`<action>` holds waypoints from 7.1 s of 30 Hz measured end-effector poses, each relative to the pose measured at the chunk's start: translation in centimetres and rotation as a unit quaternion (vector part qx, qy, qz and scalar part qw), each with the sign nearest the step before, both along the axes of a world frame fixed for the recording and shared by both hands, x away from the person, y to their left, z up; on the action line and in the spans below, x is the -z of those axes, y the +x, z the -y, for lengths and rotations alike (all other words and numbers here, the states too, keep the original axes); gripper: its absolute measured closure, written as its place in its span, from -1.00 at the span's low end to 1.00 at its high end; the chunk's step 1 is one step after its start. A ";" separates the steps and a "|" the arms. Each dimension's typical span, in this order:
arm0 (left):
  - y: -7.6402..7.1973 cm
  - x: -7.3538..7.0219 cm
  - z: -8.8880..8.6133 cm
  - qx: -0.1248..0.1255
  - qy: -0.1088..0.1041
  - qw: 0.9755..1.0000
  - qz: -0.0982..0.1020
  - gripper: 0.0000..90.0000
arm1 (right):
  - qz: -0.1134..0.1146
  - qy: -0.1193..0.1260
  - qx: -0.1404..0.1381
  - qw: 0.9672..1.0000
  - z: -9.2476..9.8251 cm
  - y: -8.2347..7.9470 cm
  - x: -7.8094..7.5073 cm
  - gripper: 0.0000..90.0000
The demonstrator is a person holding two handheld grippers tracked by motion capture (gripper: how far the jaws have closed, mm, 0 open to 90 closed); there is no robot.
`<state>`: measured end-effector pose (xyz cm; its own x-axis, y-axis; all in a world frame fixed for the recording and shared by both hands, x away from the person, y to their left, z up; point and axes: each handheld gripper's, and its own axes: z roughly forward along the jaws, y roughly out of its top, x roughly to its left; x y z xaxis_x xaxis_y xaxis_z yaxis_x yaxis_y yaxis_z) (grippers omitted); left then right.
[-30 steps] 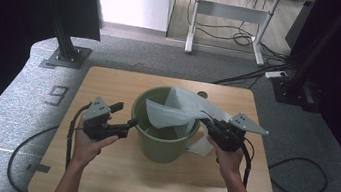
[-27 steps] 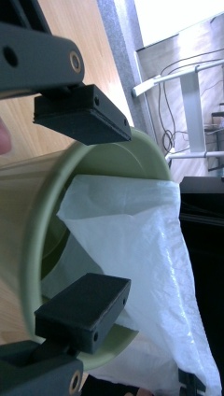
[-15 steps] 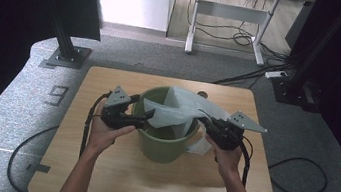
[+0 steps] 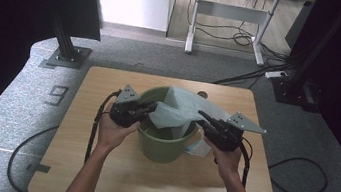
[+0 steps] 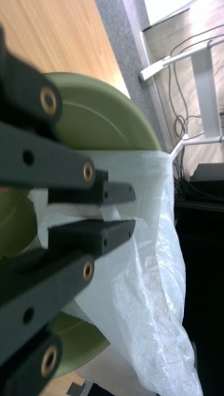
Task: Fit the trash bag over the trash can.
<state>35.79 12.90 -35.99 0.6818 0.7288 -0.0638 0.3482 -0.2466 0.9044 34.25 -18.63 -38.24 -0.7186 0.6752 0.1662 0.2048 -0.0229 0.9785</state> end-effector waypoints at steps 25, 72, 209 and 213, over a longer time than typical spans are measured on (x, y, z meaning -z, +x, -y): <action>0.3 0.9 -0.7 -0.013 -0.019 1.000 -0.016 0.99 | -0.028 -0.110 0.112 0.987 1.9 -5.0 8.7 -0.47; -3.4 0.5 0.2 0.066 -0.014 0.998 -0.004 -0.35 | 0.019 -0.145 0.088 0.985 -0.1 -0.8 -1.5 0.96; -2.2 -2.0 0.4 -0.009 -0.034 0.999 0.011 0.84 | 0.084 -0.139 0.043 0.986 -3.9 -2.6 -3.7 0.28; -1.7 -1.6 -0.9 -0.032 -0.043 0.999 0.000 0.94 | 0.075 -0.125 0.030 0.989 -3.4 -3.4 -3.4 0.01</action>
